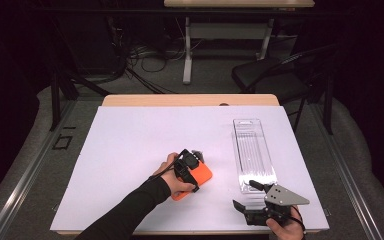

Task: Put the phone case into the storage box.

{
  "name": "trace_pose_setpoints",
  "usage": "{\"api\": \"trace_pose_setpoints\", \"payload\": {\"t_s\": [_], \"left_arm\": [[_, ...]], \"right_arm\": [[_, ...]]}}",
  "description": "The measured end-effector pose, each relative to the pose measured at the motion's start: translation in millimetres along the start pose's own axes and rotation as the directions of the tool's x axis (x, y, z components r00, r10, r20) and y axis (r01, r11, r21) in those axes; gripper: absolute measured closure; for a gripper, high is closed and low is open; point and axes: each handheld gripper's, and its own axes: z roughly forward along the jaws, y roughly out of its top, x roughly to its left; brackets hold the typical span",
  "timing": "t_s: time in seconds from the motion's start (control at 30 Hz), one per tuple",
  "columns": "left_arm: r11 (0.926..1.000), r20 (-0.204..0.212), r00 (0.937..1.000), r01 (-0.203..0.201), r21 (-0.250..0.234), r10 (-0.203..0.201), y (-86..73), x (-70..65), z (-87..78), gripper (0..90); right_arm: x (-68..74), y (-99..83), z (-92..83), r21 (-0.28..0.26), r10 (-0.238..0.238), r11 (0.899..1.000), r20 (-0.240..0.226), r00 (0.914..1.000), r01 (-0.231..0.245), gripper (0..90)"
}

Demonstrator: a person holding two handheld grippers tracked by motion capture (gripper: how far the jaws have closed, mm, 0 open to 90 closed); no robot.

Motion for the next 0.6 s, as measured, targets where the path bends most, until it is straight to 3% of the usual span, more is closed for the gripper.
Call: {"api": "trace_pose_setpoints", "payload": {"t_s": [0.6], "left_arm": [[0.9996,0.001,1.0000,-0.006,0.028,0.006,3.9,0.4,-0.2,16.0]], "right_arm": [[-0.2,-0.1,-0.4,-0.001,0.001,1.000,0.002,1.0000,-0.001,14.3]]}}
